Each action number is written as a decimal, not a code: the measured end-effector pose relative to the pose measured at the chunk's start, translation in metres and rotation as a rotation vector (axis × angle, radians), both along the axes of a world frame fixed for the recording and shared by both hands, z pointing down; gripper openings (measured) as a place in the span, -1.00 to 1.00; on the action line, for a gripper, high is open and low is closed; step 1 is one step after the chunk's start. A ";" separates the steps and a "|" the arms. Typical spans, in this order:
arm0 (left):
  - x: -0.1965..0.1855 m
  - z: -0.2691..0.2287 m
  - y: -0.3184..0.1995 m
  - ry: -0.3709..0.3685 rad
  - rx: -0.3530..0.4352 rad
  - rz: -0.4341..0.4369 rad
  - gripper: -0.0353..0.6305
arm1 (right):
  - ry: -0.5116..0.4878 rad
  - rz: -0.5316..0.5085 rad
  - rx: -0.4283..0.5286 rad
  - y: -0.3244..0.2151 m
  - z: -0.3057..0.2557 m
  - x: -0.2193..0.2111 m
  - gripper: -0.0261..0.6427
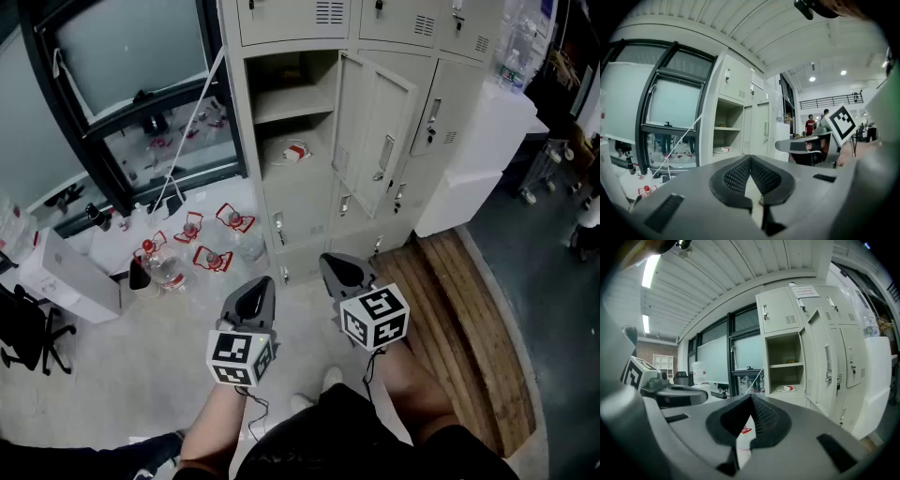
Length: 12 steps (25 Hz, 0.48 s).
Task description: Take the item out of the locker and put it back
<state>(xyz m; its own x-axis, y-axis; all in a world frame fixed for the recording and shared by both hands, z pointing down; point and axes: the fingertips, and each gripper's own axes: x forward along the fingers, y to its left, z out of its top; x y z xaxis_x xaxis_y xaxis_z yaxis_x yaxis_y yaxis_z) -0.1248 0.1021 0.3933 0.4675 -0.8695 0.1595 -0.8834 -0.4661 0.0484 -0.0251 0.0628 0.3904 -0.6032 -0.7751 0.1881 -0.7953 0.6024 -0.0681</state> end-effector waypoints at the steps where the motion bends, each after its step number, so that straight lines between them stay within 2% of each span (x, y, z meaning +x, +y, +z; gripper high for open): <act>1: 0.000 -0.001 0.001 0.001 0.001 0.001 -0.88 | -0.002 0.000 0.002 0.001 -0.001 0.000 -0.92; 12: 0.000 0.000 0.001 0.006 0.006 0.011 -0.88 | -0.014 0.013 0.021 0.002 -0.007 -0.001 -0.92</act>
